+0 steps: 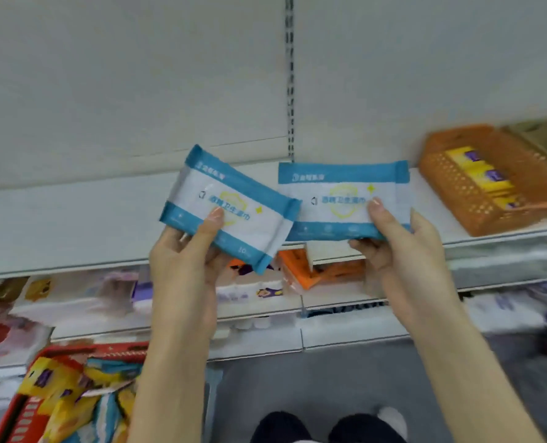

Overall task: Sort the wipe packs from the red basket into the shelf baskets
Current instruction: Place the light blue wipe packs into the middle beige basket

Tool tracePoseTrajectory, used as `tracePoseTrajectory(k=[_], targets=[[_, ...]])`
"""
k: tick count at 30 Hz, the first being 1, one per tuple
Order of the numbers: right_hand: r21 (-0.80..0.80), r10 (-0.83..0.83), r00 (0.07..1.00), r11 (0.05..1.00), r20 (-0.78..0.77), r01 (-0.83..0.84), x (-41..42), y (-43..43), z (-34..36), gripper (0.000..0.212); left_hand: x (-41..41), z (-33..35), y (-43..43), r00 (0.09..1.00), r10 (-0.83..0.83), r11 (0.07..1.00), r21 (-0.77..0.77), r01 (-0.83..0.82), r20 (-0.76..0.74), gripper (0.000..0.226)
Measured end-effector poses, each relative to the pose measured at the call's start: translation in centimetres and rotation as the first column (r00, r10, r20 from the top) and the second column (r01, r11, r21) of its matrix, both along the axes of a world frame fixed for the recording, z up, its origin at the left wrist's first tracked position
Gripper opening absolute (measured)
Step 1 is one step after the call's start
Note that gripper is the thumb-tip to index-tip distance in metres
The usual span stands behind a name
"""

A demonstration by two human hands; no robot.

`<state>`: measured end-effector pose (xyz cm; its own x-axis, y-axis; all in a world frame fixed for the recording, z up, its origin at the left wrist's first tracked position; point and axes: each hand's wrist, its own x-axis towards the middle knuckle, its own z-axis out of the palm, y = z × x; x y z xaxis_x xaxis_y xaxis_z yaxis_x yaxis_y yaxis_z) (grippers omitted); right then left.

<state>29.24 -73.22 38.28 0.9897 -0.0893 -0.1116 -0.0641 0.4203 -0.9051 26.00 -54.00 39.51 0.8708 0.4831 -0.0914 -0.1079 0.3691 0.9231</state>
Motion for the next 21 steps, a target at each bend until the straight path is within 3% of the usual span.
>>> tracePoseTrajectory(k=[4, 11, 14, 21], targets=[[-0.083, -0.135, 0.990, 0.988, -0.039, 0.132, 1.9, -12.7, -2.4, 0.021, 4.7, -2.2, -11.6, 0.989, -0.121, 0.993, -0.019, 0.120, -0.091, 0.015], [-0.225, -0.385, 0.911, 0.910, -0.145, 0.349, 3.8, -34.4, -5.0, 0.016, 11.4, -4.6, -30.5, 0.926, -0.302, 0.952, -0.125, 0.280, -0.227, 0.018], [-0.262, -0.460, 0.875, 0.872, -0.153, 0.413, 4.9, -40.1, -5.3, 0.025, 13.9, -4.5, -35.0, 0.914, -0.314, 0.946, -0.161, 0.280, -0.258, 0.013], [-0.264, -0.584, 0.795, 0.803, -0.164, 0.535, 11.7, -47.9, -7.5, 0.016, 21.1, -4.8, -39.8, 0.886, -0.374, 0.927, -0.148, 0.345, -0.273, 0.014]])
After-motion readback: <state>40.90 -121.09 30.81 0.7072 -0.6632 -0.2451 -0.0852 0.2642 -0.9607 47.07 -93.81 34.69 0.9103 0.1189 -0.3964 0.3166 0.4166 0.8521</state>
